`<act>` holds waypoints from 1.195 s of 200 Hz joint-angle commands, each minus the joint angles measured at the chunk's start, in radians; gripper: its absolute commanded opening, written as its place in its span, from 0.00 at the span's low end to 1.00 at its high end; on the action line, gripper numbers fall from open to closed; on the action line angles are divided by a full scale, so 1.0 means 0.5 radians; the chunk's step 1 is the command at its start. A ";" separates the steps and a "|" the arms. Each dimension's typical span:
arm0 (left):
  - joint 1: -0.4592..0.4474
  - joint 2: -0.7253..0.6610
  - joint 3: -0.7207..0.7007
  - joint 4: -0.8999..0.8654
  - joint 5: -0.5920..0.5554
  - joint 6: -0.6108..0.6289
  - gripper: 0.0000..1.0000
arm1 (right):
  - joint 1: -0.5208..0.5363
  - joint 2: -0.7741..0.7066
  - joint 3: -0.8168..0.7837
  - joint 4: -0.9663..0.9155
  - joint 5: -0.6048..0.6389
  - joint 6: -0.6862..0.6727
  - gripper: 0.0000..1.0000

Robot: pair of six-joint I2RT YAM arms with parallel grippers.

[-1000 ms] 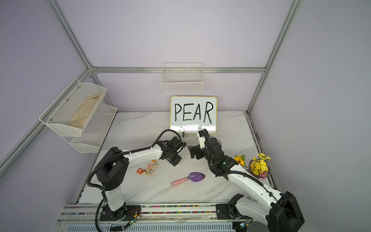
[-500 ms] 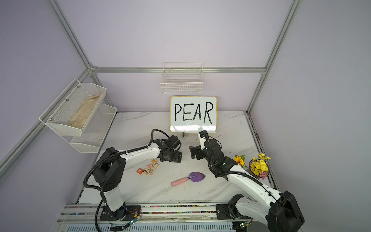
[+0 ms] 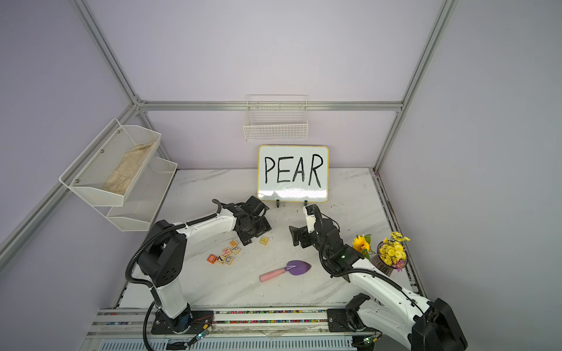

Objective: Spell the uppercase word “pear” with letter blocks
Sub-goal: Adjust the letter block at the center of the board.

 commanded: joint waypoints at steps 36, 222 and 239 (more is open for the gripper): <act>0.040 0.183 0.232 -0.026 0.420 -0.422 0.77 | 0.010 0.161 0.104 0.071 -0.435 -0.244 0.97; 0.028 0.397 0.400 -0.244 0.368 -0.494 0.55 | 0.225 0.247 0.077 0.117 -0.579 -0.401 0.96; 0.028 0.421 0.414 -0.264 0.351 -0.466 0.52 | 0.228 0.223 0.073 0.090 -0.574 -0.389 0.96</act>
